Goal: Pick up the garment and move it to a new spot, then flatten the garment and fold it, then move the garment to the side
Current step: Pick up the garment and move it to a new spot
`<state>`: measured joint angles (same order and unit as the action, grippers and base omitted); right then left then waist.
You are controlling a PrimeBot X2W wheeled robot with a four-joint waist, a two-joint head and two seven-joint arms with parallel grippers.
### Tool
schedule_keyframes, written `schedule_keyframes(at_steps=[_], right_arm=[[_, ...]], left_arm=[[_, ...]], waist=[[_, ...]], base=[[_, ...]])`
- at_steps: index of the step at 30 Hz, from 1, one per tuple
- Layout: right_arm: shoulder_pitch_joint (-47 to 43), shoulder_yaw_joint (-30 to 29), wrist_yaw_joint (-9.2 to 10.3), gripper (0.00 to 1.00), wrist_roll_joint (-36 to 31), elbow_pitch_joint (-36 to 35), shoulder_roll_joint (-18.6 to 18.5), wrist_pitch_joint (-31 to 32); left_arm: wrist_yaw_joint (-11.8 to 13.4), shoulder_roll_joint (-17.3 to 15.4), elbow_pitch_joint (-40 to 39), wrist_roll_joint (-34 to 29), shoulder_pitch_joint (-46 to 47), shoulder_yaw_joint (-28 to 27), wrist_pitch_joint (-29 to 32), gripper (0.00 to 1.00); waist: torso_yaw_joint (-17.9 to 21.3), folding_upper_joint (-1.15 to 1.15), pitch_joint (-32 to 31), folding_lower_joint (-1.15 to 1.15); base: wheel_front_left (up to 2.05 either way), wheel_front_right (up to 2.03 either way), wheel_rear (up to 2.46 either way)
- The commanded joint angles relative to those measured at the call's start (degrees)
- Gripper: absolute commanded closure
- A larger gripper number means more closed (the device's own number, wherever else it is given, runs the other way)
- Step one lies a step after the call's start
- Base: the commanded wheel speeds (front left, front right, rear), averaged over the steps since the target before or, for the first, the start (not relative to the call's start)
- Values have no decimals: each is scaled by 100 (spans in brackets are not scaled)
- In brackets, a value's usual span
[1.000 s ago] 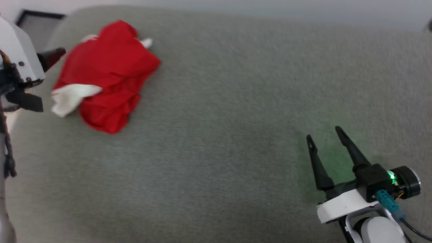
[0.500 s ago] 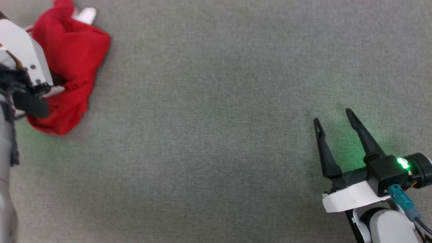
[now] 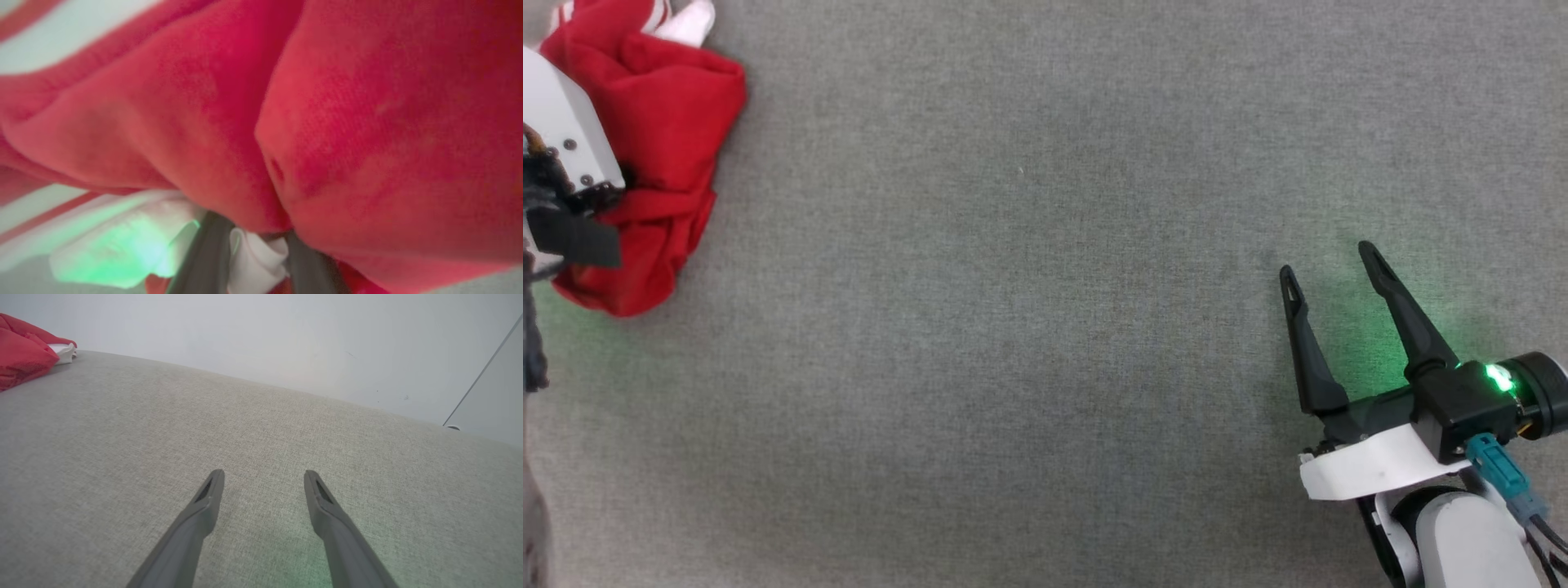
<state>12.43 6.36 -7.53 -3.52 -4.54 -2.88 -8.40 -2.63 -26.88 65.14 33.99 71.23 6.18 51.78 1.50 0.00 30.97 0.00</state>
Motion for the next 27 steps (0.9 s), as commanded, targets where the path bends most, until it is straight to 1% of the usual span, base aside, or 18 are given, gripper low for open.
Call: schedule_keyframes(at_steps=[1,3,5,10,11,15,18,22,27], right_arm=[[50,11,8,0,47,56,1,-32],[77,27,8,0,96,140,1,-83],[71,43,8,0,154,257,1,-126],[32,88,8,0,304,552,1,-228],[6,82,8,0,344,614,1,-251],[-114,92,8,0,516,886,1,-354],[-163,130,8,0,605,1052,1,-433],[-302,143,8,0,740,1272,1,-510],[-416,104,8,0,896,1435,1,-578]], left_arm=[[-119,508,190,69,-433,85,-172,100],[-208,417,107,76,-286,77,-390,100],[-239,297,37,34,-130,75,-624,100],[-297,24,-61,-107,276,177,-903,100],[-312,12,-97,-171,334,245,-959,100],[-389,124,-159,-254,550,422,-1077,100],[-421,120,-198,-368,744,597,-1093,100],[-462,301,-326,-457,973,828,-1256,100],[-481,434,-459,-520,1272,1089,-1425,100]], waist=[[-23,0,-98,0],[-50,0,-225,0],[-80,0,-410,0],[-174,0,-935,0],[-203,0,-1055,0],[-325,0,-1548,0],[-410,0,-1890,0],[-553,0,-2358,0],[-708,0,-2793,0]], base=[[0,0,0],[0,0,0],[0,0,0],[0,0,0],[0,0,0],[0,0,0],[0,0,0],[0,0,0],[0,0,0]])
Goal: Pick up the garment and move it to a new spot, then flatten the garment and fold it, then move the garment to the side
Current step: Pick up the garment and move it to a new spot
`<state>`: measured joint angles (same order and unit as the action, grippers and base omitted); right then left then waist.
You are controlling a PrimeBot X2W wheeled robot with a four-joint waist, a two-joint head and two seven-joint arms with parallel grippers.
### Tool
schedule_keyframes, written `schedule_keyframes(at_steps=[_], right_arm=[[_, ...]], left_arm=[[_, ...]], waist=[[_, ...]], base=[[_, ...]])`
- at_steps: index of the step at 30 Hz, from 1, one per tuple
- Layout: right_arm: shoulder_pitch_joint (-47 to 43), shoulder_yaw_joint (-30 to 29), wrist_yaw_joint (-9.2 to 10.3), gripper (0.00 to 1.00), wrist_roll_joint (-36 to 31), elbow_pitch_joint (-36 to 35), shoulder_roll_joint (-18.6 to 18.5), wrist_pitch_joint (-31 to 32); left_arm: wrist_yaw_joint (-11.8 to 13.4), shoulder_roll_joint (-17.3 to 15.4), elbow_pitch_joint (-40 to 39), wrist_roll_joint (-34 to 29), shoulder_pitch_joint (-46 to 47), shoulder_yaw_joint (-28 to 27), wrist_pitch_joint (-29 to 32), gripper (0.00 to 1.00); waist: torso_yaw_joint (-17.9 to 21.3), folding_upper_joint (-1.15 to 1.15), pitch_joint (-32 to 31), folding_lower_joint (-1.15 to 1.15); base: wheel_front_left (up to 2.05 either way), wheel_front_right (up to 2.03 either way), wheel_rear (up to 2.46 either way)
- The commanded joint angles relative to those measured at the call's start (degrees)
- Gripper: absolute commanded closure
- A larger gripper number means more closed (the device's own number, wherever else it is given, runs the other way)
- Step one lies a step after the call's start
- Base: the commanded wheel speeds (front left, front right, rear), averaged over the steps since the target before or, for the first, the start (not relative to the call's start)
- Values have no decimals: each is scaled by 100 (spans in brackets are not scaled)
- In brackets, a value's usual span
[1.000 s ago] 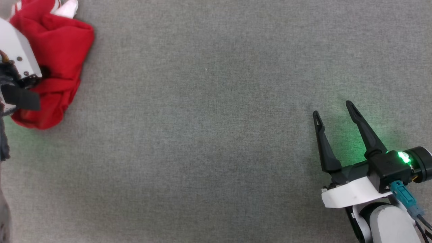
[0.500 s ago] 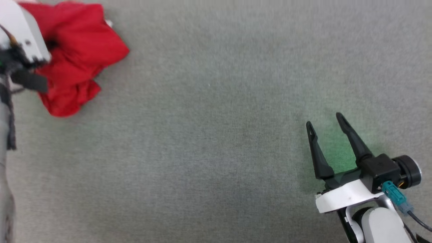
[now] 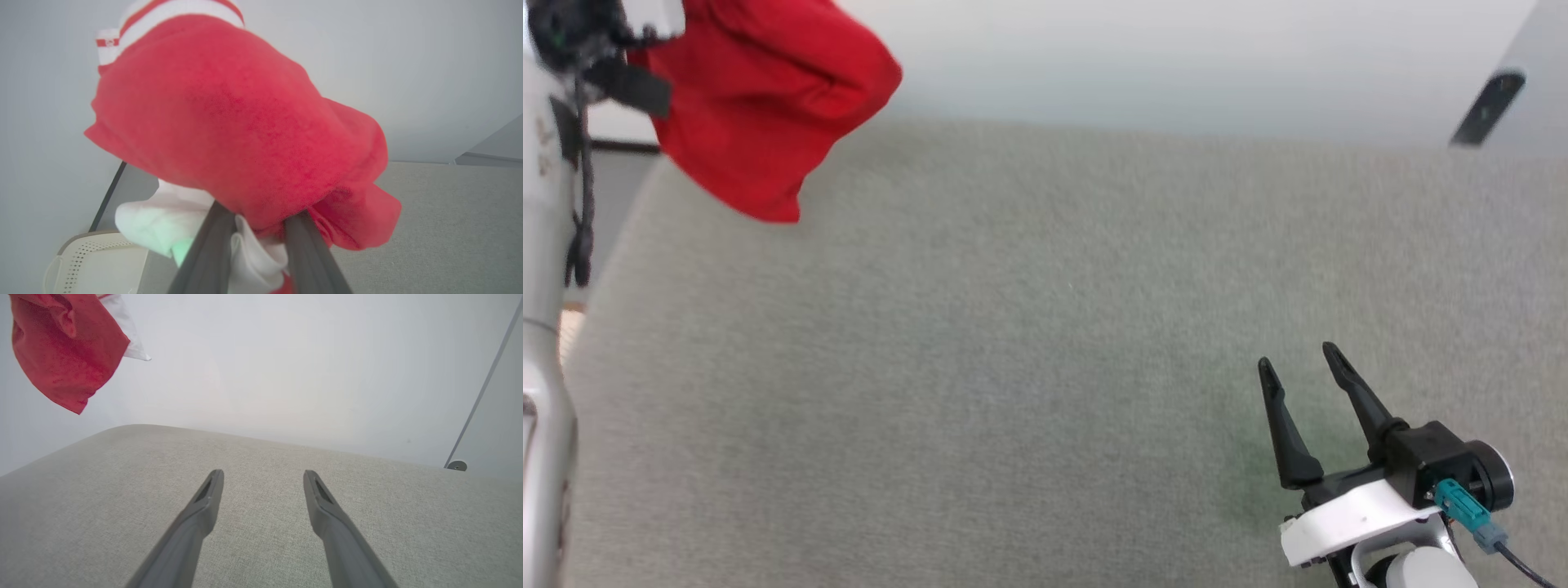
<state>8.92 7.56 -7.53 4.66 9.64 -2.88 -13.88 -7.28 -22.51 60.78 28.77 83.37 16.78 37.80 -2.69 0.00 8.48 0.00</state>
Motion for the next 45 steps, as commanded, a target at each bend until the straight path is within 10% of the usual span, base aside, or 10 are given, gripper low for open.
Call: schedule_keyframes(at_steps=[1,22,45], right_arm=[[-100,-29,8,0,72,46,1,-41],[-175,-1499,8,0,-673,174,1,-107],[159,-1585,8,0,-512,335,-3,-116]], left_arm=[[-18,27,-45,-12,113,75,-58,100],[-29,830,-1909,1468,-1011,1138,122,100],[1084,1279,-2172,1786,-3026,1621,1148,100]], waist=[[-311,0,-604,0],[678,0,-658,0],[1681,0,-7,0]], base=[[0,0,0],[0,0,0],[0,0,0]])
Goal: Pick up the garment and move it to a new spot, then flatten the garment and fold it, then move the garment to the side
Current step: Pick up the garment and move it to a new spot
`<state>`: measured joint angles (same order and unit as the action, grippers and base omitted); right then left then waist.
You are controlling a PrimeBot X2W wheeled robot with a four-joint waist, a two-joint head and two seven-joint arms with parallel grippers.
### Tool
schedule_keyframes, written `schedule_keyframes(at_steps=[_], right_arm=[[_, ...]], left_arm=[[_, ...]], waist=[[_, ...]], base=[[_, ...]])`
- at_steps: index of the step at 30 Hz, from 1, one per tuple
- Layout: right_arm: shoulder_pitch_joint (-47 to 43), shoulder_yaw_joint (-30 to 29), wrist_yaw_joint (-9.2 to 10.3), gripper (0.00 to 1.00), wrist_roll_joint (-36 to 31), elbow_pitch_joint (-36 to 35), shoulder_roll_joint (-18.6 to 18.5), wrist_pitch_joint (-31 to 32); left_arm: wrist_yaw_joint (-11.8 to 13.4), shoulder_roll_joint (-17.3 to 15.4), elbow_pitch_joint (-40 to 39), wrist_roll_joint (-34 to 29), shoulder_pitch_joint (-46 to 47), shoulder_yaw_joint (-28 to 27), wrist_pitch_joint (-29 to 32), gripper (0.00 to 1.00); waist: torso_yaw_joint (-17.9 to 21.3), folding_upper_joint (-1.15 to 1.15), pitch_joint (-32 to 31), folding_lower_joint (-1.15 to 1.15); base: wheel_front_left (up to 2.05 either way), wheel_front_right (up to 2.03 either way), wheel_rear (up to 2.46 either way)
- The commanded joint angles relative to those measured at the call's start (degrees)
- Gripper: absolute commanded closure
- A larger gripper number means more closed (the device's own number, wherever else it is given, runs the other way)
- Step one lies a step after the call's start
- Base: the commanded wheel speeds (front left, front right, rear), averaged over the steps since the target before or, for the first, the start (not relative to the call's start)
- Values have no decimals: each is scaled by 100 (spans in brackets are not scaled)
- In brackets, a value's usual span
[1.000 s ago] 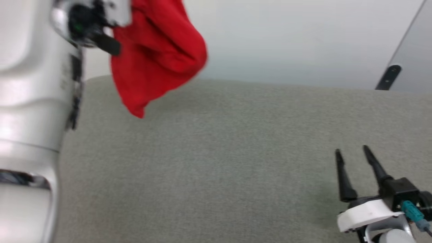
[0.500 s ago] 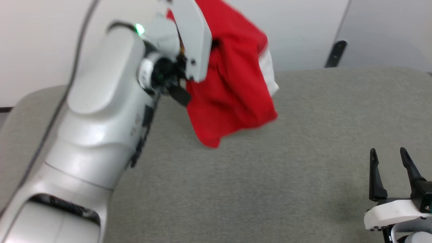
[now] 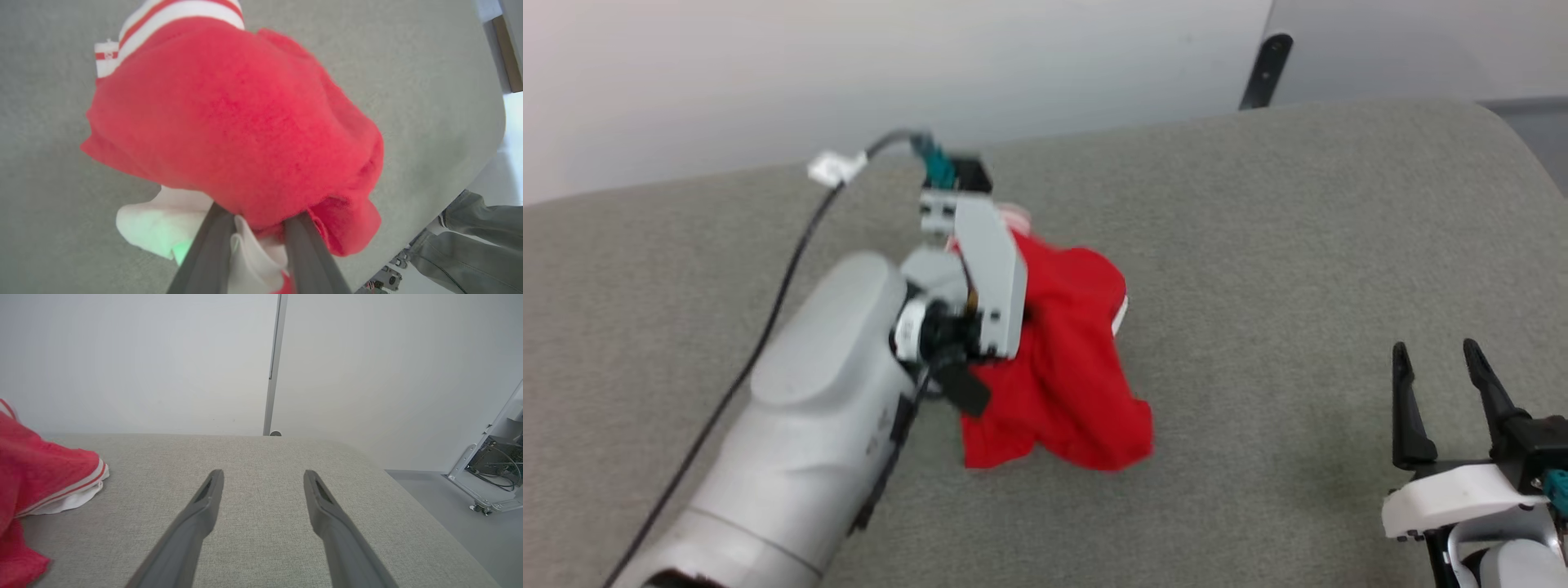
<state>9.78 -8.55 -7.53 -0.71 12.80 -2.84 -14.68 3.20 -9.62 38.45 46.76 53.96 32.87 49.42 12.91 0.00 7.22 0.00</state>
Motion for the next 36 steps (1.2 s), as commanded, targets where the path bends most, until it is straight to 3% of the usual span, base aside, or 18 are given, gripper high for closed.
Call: schedule_keyframes(at_steps=[1,12,13,14,16,19,21,27,36], right_arm=[[101,62,8,0,45,46,-5,-37],[309,225,8,0,160,195,-5,-54],[319,233,8,0,171,206,-4,-56],[331,244,8,0,176,227,-4,-56],[365,265,8,0,167,259,-5,-54],[385,256,8,0,150,297,-5,-56],[384,249,8,0,136,318,-5,-57],[356,234,8,0,85,370,-4,-57],[236,176,8,0,-23,420,-4,-15]], left_arm=[[22,-6,118,-9,-159,30,-40,100],[98,-134,1077,-31,-421,15,-331,100],[109,-143,1166,-29,-394,4,-352,95],[106,-158,1247,-50,-364,7,-388,82],[149,-186,1445,-83,-336,32,-374,81],[149,-162,1642,-109,-279,74,-395,51],[183,-151,1754,-81,-239,44,-415,0],[169,-116,1889,-24,50,3,-413,0],[-98,-193,1611,48,335,-2,-294,0]], waist=[[141,0,139,0],[225,0,293,0],[220,0,299,0],[213,0,300,0],[196,0,283,0],[151,0,240,0],[111,0,200,0],[-48,0,95,0],[-366,0,-209,0]], base=[[0,0,0],[0,0,0],[0,0,0],[0,0,0],[0,0,0],[0,0,0],[0,0,0],[0,0,0],[0,0,0]])
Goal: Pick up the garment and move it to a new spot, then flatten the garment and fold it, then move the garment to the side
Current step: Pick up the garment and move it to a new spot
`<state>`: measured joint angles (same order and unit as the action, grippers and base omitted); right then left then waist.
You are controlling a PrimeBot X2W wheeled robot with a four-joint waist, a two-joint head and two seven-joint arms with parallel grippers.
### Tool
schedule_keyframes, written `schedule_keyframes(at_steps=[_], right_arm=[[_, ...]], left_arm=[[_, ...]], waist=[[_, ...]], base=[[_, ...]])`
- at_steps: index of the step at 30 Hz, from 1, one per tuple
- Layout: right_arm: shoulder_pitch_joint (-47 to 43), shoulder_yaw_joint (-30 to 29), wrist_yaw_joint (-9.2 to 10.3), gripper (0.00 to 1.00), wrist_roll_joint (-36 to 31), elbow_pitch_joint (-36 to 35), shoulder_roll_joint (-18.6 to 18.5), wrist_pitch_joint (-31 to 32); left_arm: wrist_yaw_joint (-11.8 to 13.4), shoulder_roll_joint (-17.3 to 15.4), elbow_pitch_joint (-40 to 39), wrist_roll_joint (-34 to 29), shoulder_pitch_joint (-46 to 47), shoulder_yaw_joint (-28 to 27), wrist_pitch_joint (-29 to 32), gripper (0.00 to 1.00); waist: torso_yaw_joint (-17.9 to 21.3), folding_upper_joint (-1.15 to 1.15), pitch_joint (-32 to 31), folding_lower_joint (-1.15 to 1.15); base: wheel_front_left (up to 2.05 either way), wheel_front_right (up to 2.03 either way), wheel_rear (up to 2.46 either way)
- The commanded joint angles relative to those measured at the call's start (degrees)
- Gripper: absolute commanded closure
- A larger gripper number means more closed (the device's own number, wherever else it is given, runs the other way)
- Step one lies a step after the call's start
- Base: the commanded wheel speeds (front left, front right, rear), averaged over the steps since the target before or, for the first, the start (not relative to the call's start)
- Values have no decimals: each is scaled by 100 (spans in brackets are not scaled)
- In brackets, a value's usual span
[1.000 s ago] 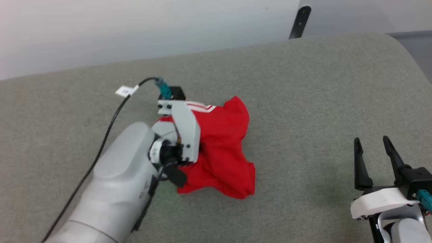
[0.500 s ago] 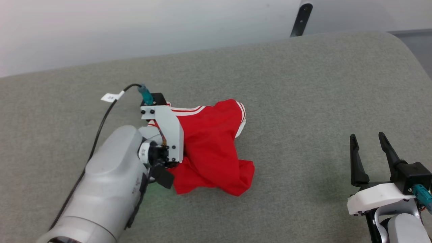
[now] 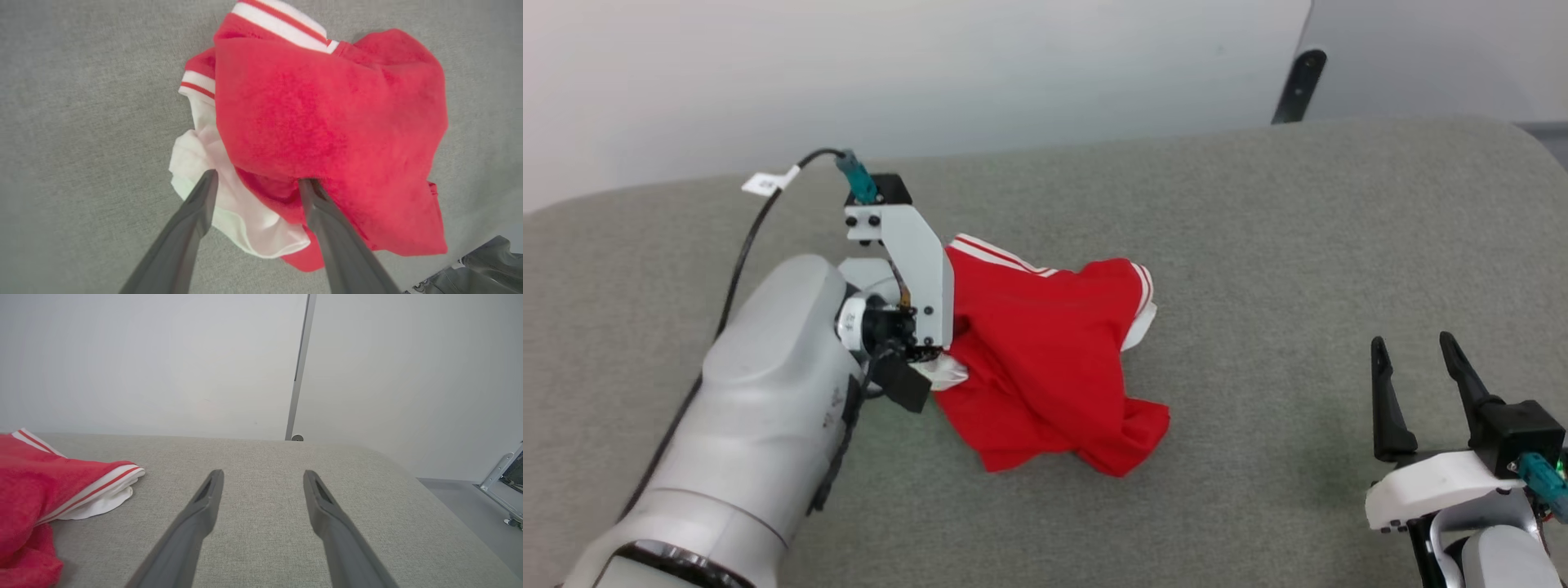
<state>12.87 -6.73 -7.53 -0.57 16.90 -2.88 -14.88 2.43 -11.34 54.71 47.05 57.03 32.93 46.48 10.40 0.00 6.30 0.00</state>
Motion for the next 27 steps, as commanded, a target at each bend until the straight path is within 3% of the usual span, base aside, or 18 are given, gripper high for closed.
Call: schedule_keyframes(at_steps=[1,5,13,23,27], right_arm=[[-89,-16,8,0,-55,14,0,13],[-187,4,8,0,-85,-16,0,57],[-467,149,8,0,41,-226,2,8],[-820,486,8,0,158,-420,0,-30],[-952,516,8,0,64,-652,-1,-33]], left_arm=[[-53,-20,-81,51,17,-20,11,0],[-164,-124,-402,46,-113,-26,-114,0],[-249,-444,-1446,260,-683,-404,-944,0],[-694,-1098,-3664,91,-2233,-924,-3226,0],[-625,-1381,-4418,-346,-3128,-1178,-4521,0]], waist=[[-154,0,-161,0],[-304,0,-348,0],[-595,0,-721,0],[-889,0,-986,0],[-963,0,-1048,0]], base=[[0,0,0],[0,0,0],[0,0,0],[0,0,0],[0,0,0]])
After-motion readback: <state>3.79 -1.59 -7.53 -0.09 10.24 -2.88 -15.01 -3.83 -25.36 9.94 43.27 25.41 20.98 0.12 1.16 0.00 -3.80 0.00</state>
